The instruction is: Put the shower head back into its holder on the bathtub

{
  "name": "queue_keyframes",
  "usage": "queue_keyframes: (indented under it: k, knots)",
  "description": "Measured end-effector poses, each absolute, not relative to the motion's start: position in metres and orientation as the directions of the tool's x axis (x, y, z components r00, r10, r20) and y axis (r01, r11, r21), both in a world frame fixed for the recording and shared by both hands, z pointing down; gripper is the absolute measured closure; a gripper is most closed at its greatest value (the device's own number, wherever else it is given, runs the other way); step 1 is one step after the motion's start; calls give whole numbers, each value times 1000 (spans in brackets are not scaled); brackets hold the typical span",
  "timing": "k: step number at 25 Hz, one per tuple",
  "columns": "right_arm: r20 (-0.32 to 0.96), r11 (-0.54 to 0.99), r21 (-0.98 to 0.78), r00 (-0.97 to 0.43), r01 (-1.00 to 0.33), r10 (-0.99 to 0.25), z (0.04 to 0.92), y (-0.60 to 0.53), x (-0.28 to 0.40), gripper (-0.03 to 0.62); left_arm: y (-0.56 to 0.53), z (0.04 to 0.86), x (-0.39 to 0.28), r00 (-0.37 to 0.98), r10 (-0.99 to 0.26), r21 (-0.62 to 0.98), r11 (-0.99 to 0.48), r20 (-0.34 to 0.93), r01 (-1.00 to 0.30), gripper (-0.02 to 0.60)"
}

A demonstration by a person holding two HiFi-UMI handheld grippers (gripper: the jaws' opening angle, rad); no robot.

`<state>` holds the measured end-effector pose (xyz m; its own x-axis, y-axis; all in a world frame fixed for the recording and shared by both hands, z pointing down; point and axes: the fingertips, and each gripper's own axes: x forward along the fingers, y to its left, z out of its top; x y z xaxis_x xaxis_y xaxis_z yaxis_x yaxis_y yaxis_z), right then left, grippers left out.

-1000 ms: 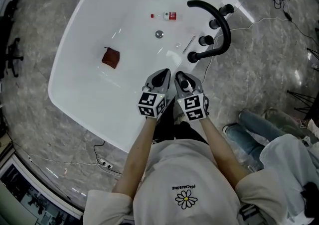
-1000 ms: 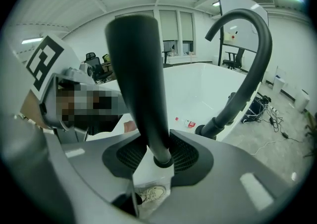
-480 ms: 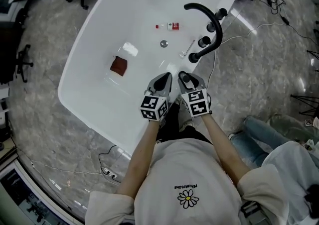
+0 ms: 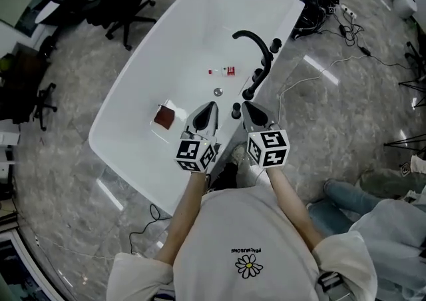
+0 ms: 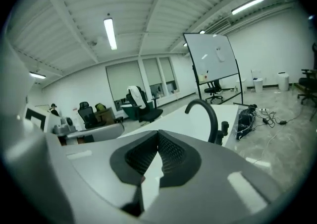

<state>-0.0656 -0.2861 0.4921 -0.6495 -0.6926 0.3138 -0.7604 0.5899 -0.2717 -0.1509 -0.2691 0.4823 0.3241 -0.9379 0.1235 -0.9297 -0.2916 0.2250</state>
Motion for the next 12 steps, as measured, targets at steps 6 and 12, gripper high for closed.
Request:
queue_keyframes:
  k: [6, 12]
  knots:
    - [95, 647, -295, -695, -703, -712, 392, -254, -52, 589, -242, 395, -135, 308, -950, 175, -313, -56, -933, 581]
    - [-5, 672, -208, -687, -710, -727, 344, -220, -38, 589, -202, 348, -134, 257, -954, 162, -281, -151, -946, 581]
